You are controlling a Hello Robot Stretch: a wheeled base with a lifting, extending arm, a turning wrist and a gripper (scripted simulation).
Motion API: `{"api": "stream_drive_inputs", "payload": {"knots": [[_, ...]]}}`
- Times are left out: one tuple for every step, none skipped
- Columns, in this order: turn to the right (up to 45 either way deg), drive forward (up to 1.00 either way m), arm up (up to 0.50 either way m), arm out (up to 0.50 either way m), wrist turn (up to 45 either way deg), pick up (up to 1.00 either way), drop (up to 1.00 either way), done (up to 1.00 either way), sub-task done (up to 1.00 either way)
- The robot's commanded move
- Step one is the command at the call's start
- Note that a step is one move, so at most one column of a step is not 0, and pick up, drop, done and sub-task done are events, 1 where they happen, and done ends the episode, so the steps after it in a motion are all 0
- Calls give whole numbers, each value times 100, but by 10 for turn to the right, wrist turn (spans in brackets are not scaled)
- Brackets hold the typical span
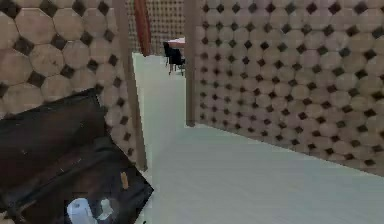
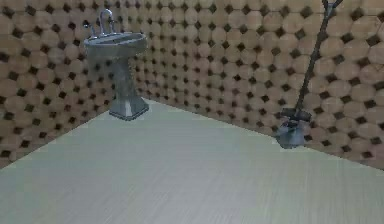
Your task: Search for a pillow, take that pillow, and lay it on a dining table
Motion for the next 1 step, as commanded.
{"api": "stream_drive_inputs", "payload": {"knots": [[-450,0,0,0,0,0,0,0,0]]}}
